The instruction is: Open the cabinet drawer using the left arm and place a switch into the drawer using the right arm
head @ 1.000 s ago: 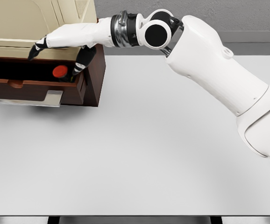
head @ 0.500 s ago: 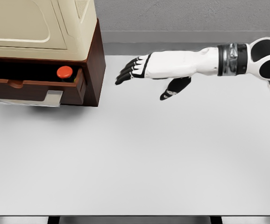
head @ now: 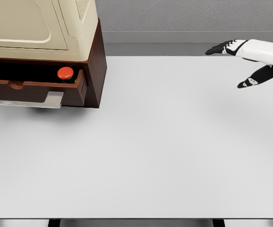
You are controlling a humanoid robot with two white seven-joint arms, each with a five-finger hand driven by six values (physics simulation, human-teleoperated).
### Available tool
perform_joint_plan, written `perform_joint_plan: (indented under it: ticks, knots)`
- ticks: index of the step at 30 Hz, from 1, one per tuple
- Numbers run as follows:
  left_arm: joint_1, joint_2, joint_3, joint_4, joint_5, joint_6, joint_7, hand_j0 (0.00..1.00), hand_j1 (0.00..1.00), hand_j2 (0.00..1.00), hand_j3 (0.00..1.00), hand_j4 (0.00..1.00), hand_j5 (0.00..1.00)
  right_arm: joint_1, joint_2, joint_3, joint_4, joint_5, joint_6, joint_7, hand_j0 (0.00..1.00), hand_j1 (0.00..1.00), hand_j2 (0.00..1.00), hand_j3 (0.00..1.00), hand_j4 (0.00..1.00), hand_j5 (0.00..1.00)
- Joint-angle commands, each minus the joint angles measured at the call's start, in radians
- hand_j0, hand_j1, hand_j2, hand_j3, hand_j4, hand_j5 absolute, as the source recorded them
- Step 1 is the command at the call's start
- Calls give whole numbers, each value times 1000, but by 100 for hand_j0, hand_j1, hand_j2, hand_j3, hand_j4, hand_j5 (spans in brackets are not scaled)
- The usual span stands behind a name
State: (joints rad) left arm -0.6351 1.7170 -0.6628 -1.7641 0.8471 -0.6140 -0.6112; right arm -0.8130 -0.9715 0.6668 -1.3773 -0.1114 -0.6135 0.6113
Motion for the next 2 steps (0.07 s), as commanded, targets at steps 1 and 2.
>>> perform_joint_plan:
  ticks: [1,2]
  knots:
    - [-2,-2,0,0,9,3,0,100,100,100,100,100,100,0,5,2,3,-5,3,0,100,100,100,100,100,100]
    - [-2,-2,0,0,9,3,0,100,100,100,100,100,100,2,13,4,3,-2,3,0,100,100,100,100,100,100]
